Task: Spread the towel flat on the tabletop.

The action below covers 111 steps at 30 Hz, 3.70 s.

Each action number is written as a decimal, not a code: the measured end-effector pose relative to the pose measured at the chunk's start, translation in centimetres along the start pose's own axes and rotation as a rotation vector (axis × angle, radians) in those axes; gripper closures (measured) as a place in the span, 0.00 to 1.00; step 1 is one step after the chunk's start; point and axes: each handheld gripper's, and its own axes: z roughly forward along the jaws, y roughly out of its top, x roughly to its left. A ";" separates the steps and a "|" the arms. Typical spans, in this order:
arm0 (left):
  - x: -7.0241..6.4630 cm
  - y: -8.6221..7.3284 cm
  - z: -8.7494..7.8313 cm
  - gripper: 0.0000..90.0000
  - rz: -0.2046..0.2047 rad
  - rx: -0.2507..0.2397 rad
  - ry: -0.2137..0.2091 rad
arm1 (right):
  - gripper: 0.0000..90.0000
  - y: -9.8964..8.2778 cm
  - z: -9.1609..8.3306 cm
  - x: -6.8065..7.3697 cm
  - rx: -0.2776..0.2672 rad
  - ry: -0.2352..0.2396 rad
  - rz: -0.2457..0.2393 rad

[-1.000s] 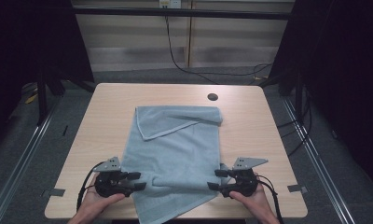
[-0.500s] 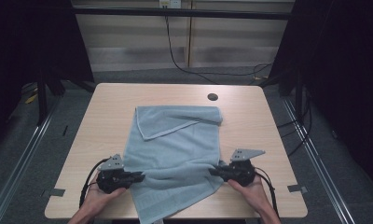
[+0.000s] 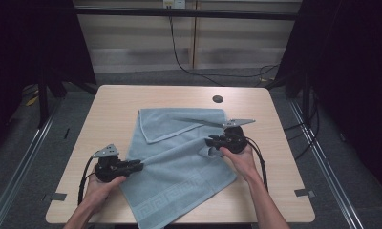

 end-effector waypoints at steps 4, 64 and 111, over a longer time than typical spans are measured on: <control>0.3 -0.3 0.2 0.66 -0.016 0.011 0.014 | 0.64 -2.1 0.1 -0.8 0.019 0.010 0.046; -0.9 -0.3 1.6 0.69 0.110 0.106 -0.029 | 0.73 -7.1 -2.6 1.8 0.123 0.123 -0.017; -3.1 -0.1 1.1 0.92 0.189 0.068 -0.113 | 0.61 -8.4 -8.5 -0.8 -0.030 -0.060 0.036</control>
